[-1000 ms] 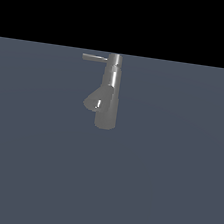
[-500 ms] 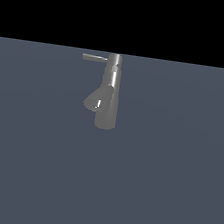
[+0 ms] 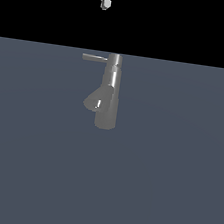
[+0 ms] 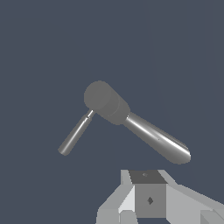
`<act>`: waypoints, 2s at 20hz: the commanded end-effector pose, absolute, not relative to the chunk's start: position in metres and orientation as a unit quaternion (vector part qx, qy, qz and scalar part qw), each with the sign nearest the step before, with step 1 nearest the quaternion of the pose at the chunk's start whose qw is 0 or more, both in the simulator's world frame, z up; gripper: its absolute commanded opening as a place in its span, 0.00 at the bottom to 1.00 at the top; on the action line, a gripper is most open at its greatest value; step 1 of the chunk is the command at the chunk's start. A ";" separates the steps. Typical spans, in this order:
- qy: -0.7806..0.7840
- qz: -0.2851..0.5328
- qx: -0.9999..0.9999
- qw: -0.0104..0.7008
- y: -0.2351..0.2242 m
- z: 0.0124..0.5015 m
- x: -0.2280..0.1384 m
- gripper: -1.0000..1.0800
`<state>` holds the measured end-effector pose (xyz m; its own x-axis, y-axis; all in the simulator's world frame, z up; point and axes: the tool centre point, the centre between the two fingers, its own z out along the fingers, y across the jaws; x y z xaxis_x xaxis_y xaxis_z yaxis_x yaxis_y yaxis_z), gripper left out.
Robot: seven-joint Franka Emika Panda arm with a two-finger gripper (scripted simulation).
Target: Turn on the faucet by rotating a designated handle.
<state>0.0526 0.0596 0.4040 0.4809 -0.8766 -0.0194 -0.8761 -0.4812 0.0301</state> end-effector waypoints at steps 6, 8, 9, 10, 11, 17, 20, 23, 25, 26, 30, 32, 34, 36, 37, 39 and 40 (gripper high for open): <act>-0.581 -0.020 0.814 0.007 0.076 0.362 0.095 0.00; -0.599 -0.022 0.800 0.007 0.081 0.350 0.105 0.00; -0.608 -0.023 0.793 0.007 0.083 0.344 0.110 0.00; -0.617 -0.023 0.786 0.007 0.086 0.337 0.115 0.00; -0.626 -0.024 0.779 0.007 0.088 0.331 0.120 0.00; -0.677 -0.029 0.735 0.006 0.101 0.290 0.145 0.00; -0.697 -0.031 0.716 0.006 0.106 0.273 0.154 0.00; -0.713 -0.033 0.700 0.006 0.110 0.259 0.161 0.00; -0.722 -0.034 0.691 0.007 0.113 0.251 0.165 0.00; -0.725 -0.035 0.688 0.007 0.113 0.248 0.166 0.00; -0.735 -0.036 0.677 0.007 0.116 0.238 0.170 0.00; -0.738 -0.036 0.674 0.007 0.117 0.236 0.171 0.00; -0.738 -0.036 0.673 0.007 0.117 0.235 0.171 0.00; -0.738 -0.036 0.673 0.007 0.117 0.235 0.171 0.00; -0.738 -0.036 0.673 0.007 0.117 0.235 0.171 0.00; -0.738 -0.037 0.674 0.007 0.117 0.236 0.169 0.00; -0.738 -0.037 0.674 0.007 0.117 0.237 0.168 0.00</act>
